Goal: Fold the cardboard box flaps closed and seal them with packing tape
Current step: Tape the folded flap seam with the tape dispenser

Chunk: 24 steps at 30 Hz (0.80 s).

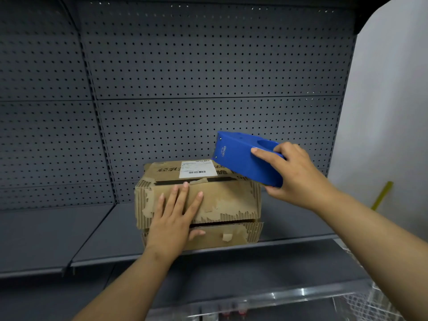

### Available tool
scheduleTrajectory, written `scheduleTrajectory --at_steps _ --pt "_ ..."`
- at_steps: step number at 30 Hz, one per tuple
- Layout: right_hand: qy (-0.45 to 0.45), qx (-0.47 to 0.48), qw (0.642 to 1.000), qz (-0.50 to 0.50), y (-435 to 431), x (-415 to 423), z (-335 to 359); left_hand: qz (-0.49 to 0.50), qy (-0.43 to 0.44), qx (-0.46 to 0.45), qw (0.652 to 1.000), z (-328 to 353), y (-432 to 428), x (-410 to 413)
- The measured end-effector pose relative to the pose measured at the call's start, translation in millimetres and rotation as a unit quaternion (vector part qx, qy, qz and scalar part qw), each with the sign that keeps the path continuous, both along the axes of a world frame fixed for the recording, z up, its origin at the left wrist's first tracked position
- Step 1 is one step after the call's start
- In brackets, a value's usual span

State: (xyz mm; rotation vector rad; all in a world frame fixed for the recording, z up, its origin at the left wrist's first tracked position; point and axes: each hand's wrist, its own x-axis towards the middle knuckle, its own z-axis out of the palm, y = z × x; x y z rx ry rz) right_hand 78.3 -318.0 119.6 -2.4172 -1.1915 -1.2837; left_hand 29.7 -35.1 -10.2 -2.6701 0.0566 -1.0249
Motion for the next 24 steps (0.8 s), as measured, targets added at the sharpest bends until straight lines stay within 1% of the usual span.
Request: scheduleTrajectory --at_steps 3,7,11,13,14,15,16,17,18,19,20,21,22,23,24 --pt "-0.005 -0.007 1.0 0.002 5 -16 0 0.004 0.013 -0.005 1.0 1 0 -11" --pt "-0.008 -0.01 1.0 0.005 11 -33 -1 0.025 0.056 -0.013 0.998 9 1 -29" --pt "-0.015 -0.016 1.0 0.009 17 -48 -2 0.016 0.065 -0.015 0.998 10 3 -39" --pt "-0.019 -0.02 1.0 0.014 19 -56 -3 0.009 0.065 -0.043 0.997 12 4 -44" --pt "-0.02 -0.022 0.999 0.017 19 -59 -4 0.001 0.051 -0.072 0.996 15 4 -46" --pt "-0.019 -0.024 0.999 0.019 19 -62 -4 -0.021 0.031 -0.127 0.991 21 1 -49" --pt "-0.019 -0.025 0.999 0.021 18 -65 -4 -0.055 0.017 -0.222 0.973 31 -2 -52" --pt "-0.02 -0.027 0.999 0.024 17 -68 -4 -0.096 0.011 -0.347 0.933 44 -7 -57" --pt "-0.021 -0.028 0.999 0.028 16 -71 -4 -0.134 0.009 -0.472 0.871 57 -10 -60" --pt "-0.02 -0.03 0.999 0.032 15 -74 -3 -0.168 0.007 -0.583 0.795 70 -14 -62" --pt "-0.018 -0.032 0.999 0.037 15 -76 -2 -0.195 0.01 -0.665 0.721 83 -18 -64" --pt "-0.014 -0.033 0.998 0.042 14 -79 -1 -0.219 0.019 -0.716 0.663 95 -21 -65" --pt "-0.011 -0.035 0.998 0.047 13 -81 0 -0.242 0.033 -0.744 0.622 105 -24 -67" --pt "-0.008 -0.036 0.998 0.054 11 -84 2 -0.265 0.053 -0.757 0.595 114 -28 -70" --pt "-0.007 -0.036 0.997 0.062 10 -86 4 -0.284 0.079 -0.762 0.576 121 -31 -73"
